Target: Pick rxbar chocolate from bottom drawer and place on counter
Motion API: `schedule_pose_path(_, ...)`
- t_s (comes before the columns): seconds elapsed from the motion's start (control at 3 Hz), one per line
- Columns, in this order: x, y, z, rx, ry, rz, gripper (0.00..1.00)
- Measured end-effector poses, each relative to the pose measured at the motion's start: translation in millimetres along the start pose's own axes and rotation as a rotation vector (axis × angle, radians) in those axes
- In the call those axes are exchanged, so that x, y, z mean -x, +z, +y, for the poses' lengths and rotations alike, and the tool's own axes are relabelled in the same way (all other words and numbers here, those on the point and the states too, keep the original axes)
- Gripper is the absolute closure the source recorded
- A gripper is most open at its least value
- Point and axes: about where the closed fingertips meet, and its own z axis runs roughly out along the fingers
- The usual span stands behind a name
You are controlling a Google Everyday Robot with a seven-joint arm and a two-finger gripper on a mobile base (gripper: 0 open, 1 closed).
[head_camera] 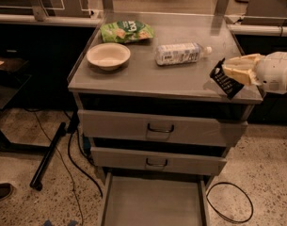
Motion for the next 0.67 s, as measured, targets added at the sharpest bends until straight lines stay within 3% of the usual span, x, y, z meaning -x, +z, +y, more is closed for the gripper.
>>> schedule_pose_path(0.67,4.0,43.0,-22.3,0.088,-0.064,0.006,1.0)
